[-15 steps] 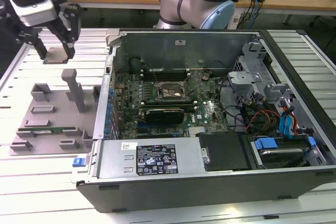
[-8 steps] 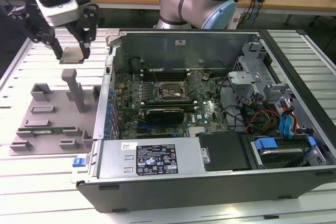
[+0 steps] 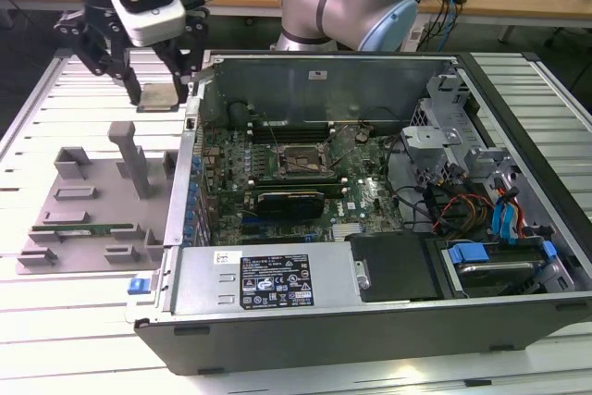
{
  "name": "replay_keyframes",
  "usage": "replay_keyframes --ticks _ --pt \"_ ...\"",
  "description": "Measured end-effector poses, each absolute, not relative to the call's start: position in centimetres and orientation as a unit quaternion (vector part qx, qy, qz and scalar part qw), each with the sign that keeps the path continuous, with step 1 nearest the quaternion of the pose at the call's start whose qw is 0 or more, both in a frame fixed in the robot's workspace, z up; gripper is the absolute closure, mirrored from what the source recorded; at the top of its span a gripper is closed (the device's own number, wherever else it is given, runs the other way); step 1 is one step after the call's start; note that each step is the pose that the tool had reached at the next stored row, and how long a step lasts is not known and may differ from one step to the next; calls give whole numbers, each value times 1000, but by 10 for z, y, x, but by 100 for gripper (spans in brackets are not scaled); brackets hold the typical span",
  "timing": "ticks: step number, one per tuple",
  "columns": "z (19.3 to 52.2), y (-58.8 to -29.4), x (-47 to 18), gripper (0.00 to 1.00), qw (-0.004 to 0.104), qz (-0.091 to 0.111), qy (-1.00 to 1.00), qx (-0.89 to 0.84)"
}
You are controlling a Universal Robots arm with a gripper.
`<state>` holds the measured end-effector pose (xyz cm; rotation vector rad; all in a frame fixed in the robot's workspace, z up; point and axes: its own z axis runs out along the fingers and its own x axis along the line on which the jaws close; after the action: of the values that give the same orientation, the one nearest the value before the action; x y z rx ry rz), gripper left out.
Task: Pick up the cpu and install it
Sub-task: 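Pick up the cpu and move it towards the insertion slot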
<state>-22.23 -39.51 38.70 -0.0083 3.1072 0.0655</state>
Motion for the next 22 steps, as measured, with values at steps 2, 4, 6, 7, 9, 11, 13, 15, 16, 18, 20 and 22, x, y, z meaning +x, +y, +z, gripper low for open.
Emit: replay_keyframes --ticks 2,4,6,7,9,11,13,15,16,18,20,22 --pt "387 -395 -216 45 17 21 1000 -3" --pt "387 -395 -202 45 17 21 1000 -3" --pt "387 -395 -188 45 17 21 1000 -3" --pt "387 -395 -183 45 17 21 1000 -3" --pt "387 -395 -163 45 17 21 1000 -3" --pt "387 -395 -142 45 17 21 1000 -3" --pt "387 -395 -128 45 17 21 1000 -3" --pt "387 -395 -115 45 17 21 1000 -3" --pt "387 -395 -107 45 17 21 1000 -3" --pt "387 -395 -93 45 17 21 1000 -3" --pt "387 -395 -81 45 17 21 1000 -3" --pt "387 -395 -64 45 17 21 1000 -3"
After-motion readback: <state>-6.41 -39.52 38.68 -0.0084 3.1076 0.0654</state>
